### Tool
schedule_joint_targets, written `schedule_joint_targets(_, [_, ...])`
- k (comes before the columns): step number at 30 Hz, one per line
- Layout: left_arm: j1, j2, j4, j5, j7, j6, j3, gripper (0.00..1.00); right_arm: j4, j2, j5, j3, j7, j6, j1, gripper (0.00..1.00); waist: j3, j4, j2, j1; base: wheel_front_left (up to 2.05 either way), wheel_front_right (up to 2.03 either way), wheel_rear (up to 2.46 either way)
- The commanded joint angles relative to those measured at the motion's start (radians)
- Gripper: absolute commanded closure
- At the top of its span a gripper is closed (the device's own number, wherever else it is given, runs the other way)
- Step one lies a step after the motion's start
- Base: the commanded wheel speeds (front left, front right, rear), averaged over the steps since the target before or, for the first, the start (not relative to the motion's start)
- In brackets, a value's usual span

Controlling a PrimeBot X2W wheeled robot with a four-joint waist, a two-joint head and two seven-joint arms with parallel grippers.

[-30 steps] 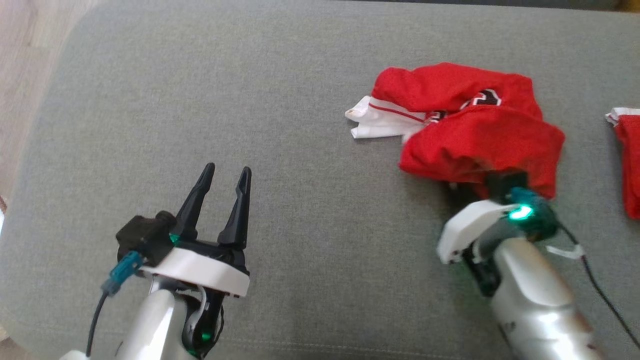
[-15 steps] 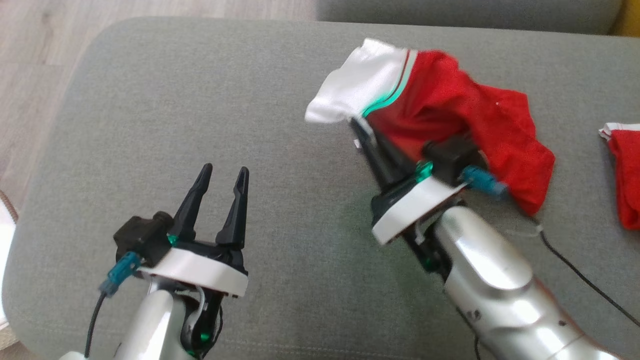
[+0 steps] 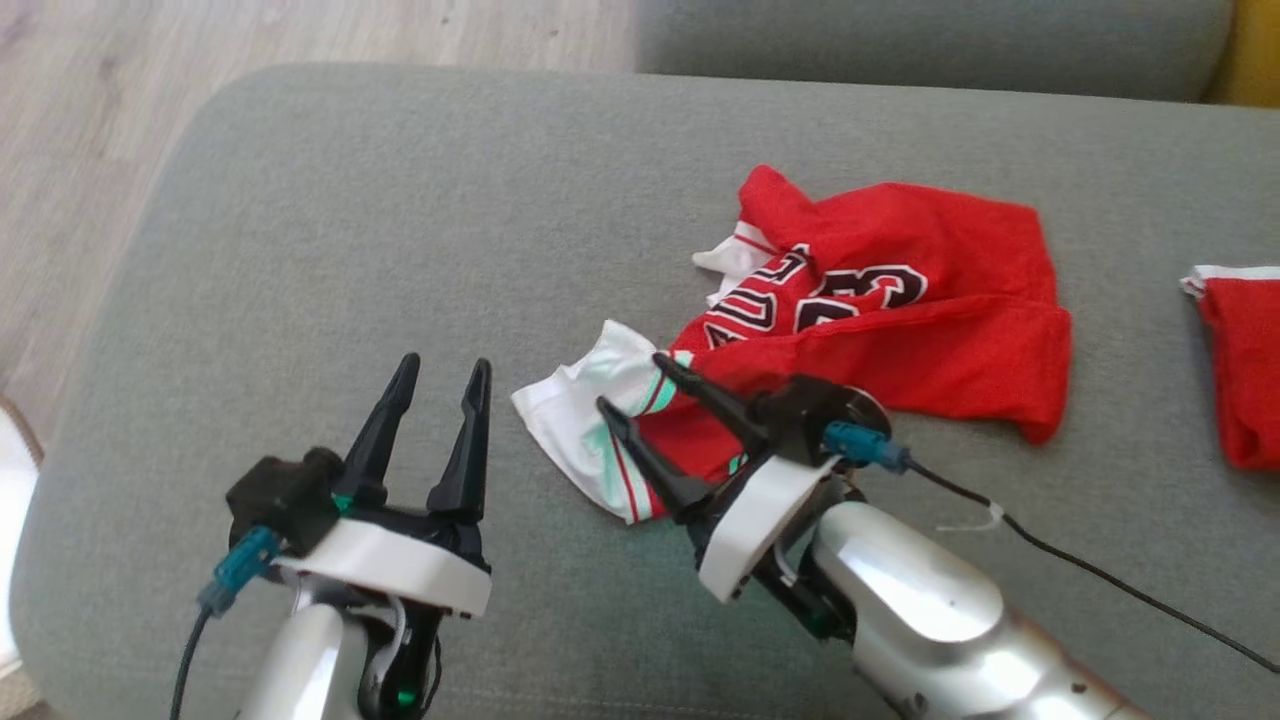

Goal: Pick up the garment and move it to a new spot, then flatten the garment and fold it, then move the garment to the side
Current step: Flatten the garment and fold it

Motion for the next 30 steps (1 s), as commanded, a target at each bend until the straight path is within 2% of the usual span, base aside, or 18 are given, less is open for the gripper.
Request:
schedule_joint_targets(1, [-0.021,0.002,-0.033,0.007,-0.009,-0.005,0.042,0.0,-0.017,0.019,-0.012,-0.024,-0.018,-0.001,-0.006,0.0,-0.015,-0.018,0.0,0.0,0.0,0.0,0.0])
schedule_joint_targets(5, [-0.013,0.002,-0.036,0.01,-0.009,-0.005,0.049,0.0,-0.017,-0.014,-0.07,-0.144,-0.028,-0.001,0.035,0.0,-0.035,-0.049,0.0,0.0,0.0,0.0,0.0])
schedule_joint_targets(10, [-0.011,0.002,-0.043,0.009,-0.009,-0.001,0.057,0.0,-0.054,-0.057,-0.171,-0.376,-0.031,-0.001,0.126,0.0,-0.045,-0.089,0.0,0.0,0.0,0.0,0.0])
schedule_joint_targets(11, [-0.011,0.002,-0.043,0.009,-0.009,-0.001,0.057,0.0,-0.054,-0.057,-0.171,-0.376,-0.031,-0.001,0.126,0.0,-0.045,-0.089,0.0,0.0,0.0,0.0,0.0])
schedule_joint_targets(16, [-0.012,0.002,-0.043,0.007,-0.009,0.002,0.06,0.0,-0.12,-0.041,-0.276,-0.597,-0.031,-0.001,0.239,0.0,-0.042,-0.121,0.0,0.0,0.0,0.0,0.0])
schedule_joint_targets(19, [-0.011,0.002,-0.028,0.01,-0.009,0.003,0.057,0.0,-0.157,-0.017,-0.316,-0.688,-0.031,-0.001,0.299,0.0,-0.036,-0.137,0.0,0.0,0.0,0.0,0.0])
schedule_joint_targets(23, [-0.013,0.002,0.005,0.019,-0.009,0.006,0.056,0.0,-0.196,0.007,-0.345,-0.736,-0.031,-0.001,0.344,0.0,-0.024,-0.156,0.0,0.0,0.0,0.0,0.0])
schedule_joint_targets(30, [-0.042,0.004,0.101,0.056,-0.009,0.018,0.064,0.0,-0.24,0.018,-0.361,-0.744,-0.019,-0.001,0.346,0.0,0.001,-0.179,0.0,0.0,0.0,0.0,0.0])
